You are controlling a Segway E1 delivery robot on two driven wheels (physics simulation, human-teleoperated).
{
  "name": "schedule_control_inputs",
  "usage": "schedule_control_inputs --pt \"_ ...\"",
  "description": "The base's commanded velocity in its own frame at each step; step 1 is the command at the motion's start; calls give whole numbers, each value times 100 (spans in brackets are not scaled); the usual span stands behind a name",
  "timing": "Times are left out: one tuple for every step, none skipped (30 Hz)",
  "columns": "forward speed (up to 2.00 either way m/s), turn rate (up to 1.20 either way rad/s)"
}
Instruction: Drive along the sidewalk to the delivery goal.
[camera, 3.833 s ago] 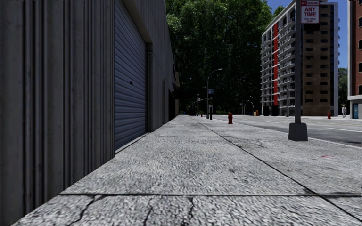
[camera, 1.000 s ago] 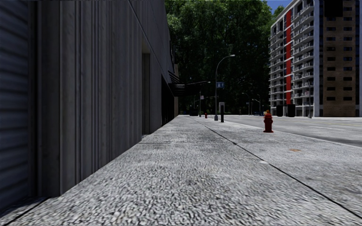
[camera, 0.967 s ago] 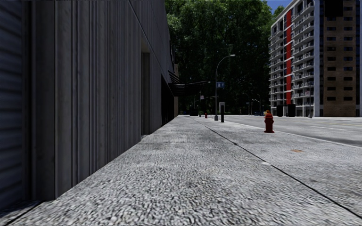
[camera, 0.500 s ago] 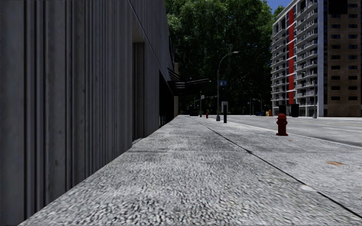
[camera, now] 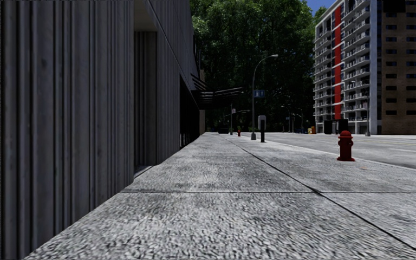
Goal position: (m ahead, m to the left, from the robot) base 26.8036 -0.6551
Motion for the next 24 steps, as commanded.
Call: schedule_control_inputs --pt "200 0" --pt "200 0" --pt "200 0" --pt "200 0" --pt "200 0" --pt "200 0" --pt "200 0" --pt "200 0" --pt "200 0" --pt "200 0" --pt "200 0" --pt "200 0" --pt "200 0" --pt "200 0" --pt "200 0" --pt "200 0" --pt "200 0" --pt "200 0" --pt "200 0" --pt "200 0" --pt "200 0" --pt "200 0" --pt "200 0" --pt "200 0"
